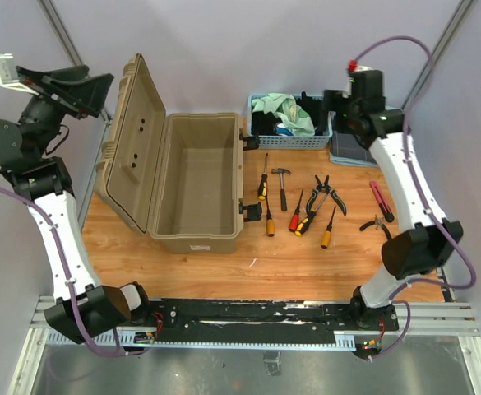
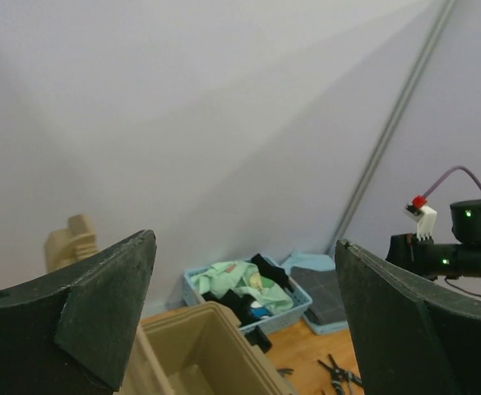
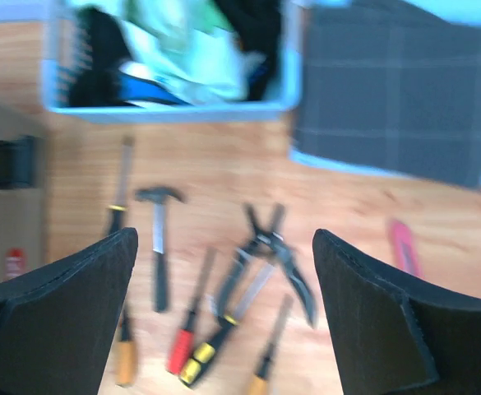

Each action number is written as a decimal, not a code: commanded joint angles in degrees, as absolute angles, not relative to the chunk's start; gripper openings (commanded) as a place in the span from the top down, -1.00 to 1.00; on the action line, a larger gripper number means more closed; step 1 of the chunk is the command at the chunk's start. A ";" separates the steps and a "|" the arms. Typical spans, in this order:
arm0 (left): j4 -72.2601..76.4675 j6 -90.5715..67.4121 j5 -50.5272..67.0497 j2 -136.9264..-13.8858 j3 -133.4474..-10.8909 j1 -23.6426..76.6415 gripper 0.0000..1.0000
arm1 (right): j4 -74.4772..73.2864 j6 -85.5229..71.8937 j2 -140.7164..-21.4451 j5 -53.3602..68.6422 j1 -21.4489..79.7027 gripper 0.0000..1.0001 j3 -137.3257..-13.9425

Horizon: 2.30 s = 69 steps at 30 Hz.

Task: Pack the tool kit
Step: Open the toolbox at the center of the board, then pick up the knife at the center of the board.

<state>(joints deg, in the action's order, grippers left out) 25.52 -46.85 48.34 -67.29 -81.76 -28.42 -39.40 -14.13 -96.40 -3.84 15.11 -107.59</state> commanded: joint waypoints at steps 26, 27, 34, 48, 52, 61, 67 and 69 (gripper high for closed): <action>0.98 -9.07 27.16 -78.61 -82.67 27.26 -0.88 | -45.17 16.95 -85.18 11.76 -17.43 -0.87 -76.97; 0.10 -8.49 26.98 -78.47 -82.44 28.01 -0.88 | -45.23 17.17 -86.63 11.63 -17.82 -0.85 -77.45; -4.76 -4.50 27.39 -75.11 -78.36 30.57 -0.88 | -44.74 18.78 -97.71 9.11 -19.44 -0.69 -81.67; -14.58 1.46 28.32 -71.83 -79.97 30.59 -0.89 | -38.95 20.47 -108.55 7.00 -21.62 -0.39 -85.41; -16.05 0.98 27.46 -73.20 -81.49 30.59 -0.89 | -39.30 19.52 -110.64 9.36 -21.51 -0.34 -83.79; -16.00 -0.04 26.29 -76.32 -84.17 30.59 -0.89 | -38.25 19.96 -112.69 8.08 -19.22 -0.18 -78.79; -16.08 -0.17 25.45 -77.99 -86.45 30.59 -0.89 | -38.80 19.17 -114.60 7.33 -18.81 0.49 -78.20; -16.08 -0.63 25.19 -78.05 -86.44 30.59 -0.89 | -39.21 19.23 -114.59 7.22 -18.83 0.68 -78.51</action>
